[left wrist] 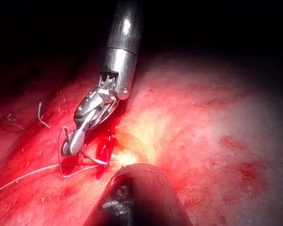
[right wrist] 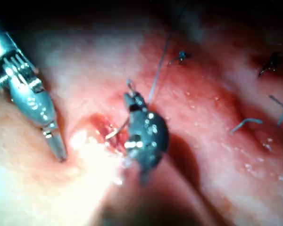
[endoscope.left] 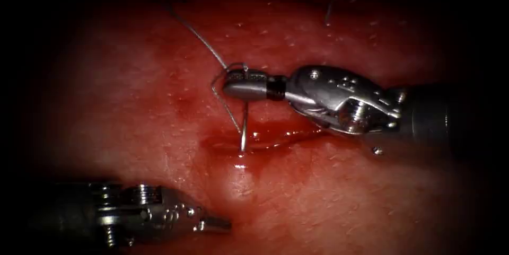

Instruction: Wound Closure

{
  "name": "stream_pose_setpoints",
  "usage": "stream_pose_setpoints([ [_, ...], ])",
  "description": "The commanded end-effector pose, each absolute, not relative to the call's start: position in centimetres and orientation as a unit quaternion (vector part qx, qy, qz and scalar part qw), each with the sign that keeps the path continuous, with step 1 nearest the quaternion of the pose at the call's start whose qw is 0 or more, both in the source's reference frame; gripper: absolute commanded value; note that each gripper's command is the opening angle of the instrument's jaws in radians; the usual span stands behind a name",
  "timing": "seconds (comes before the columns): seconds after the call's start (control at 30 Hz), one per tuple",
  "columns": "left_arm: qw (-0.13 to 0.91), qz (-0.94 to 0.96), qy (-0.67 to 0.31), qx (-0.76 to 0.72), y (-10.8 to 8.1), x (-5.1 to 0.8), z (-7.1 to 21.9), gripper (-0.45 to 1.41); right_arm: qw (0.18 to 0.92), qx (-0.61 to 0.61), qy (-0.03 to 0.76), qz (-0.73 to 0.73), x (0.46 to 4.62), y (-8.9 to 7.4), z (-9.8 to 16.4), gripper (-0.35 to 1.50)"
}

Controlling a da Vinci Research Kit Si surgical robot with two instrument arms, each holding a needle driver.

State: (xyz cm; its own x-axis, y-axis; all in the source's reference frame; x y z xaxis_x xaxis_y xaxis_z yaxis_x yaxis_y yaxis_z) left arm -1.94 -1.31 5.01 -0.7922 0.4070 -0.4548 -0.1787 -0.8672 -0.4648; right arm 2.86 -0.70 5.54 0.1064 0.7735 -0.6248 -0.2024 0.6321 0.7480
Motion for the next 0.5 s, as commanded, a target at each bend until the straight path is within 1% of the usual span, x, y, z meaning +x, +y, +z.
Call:
stream_pose_setpoints([
  [0.03, 0.159, 0.925, -0.202, -0.280, -1.33, -2.01, 5.08, -0.45, 0.694, 0.262, 0.565, 0.362, 2.92, -0.73, 5.57, -0.35],
  [0.17, 0.159, 0.925, -0.201, -0.280, -1.35, -2.02, 5.09, -0.45, 0.681, 0.288, 0.551, 0.387, 2.92, -0.74, 5.58, -0.35],
  [0.5, 0.158, 0.925, -0.202, -0.280, -1.34, -2.00, 5.08, -0.45, 0.678, 0.370, 0.518, 0.368, 3.01, -0.99, 5.65, -0.35],
])
